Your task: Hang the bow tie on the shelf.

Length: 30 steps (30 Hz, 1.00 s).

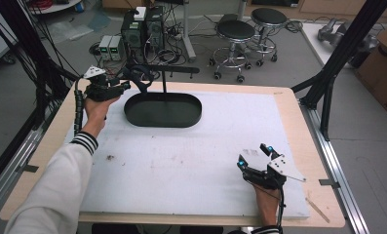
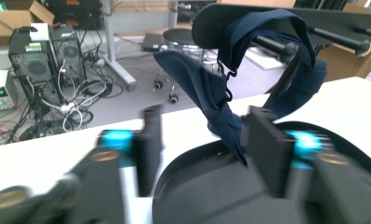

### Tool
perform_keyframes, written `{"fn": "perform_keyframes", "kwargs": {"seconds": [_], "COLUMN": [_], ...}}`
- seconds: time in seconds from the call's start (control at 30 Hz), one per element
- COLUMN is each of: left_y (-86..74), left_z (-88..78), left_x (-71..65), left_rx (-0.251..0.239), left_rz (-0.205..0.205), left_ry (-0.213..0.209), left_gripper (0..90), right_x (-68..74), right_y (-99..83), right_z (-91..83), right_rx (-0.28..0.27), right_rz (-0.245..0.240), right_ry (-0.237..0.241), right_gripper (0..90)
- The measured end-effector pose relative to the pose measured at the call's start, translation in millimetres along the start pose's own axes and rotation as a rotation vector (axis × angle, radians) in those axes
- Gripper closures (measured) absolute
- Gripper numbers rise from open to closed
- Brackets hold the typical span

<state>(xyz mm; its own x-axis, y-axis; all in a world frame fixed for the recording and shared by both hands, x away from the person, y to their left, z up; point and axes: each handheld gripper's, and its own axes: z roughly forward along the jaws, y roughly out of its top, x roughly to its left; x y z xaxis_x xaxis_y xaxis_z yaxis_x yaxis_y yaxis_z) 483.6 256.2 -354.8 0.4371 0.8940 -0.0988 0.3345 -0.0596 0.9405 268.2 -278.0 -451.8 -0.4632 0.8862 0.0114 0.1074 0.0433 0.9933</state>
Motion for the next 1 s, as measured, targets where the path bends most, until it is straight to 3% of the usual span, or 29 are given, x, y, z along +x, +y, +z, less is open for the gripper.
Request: {"fn": "perform_keyframes", "kwargs": {"seconds": [0.07,0.23,0.27,0.37,0.47,0.53,0.8,1.0], "left_y": [2.5,2.0,-1.0,-11.1,-27.7,-45.9,-110.0,-139.1], "left_z": [-6.6,-32.0,-44.9,-69.8,-92.1,-106.8,-142.5,-157.0], "left_x": [-0.7,-3.8,-7.8,-17.1,-24.5,-27.9,-31.2,-32.8], "left_rx": [0.019,-0.024,-0.067,-0.128,-0.176,-0.210,-0.258,-0.268], "left_rz": [0.030,0.052,0.077,0.158,0.203,0.204,0.163,0.137], "left_ry": [0.007,-0.093,-0.122,-0.159,-0.182,-0.189,-0.189,-0.204], "left_gripper": [13.0,11.6,11.6,11.6,11.6,11.6,11.6,11.6], "right_x": [0.7,0.3,0.4,1.6,0.7,-0.1,0.9,4.2], "right_y": [-0.2,-1.1,-1.2,-1.2,-1.4,-1.4,-1.2,-1.2], "right_z": [-0.6,-2.4,-2.5,-2.7,-3.0,-3.2,-2.6,-2.6], "right_rx": [-0.004,-0.031,-0.030,-0.028,-0.035,-0.035,-0.030,-0.025], "right_rz": [0.000,-0.010,-0.007,-0.016,0.000,0.002,-0.005,-0.023], "right_ry": [0.000,-0.003,-0.001,0.000,-0.002,-0.006,-0.016,-0.023], "right_gripper": [9.7,9.7,9.7,9.7,9.7,9.7,9.6,9.7]}}
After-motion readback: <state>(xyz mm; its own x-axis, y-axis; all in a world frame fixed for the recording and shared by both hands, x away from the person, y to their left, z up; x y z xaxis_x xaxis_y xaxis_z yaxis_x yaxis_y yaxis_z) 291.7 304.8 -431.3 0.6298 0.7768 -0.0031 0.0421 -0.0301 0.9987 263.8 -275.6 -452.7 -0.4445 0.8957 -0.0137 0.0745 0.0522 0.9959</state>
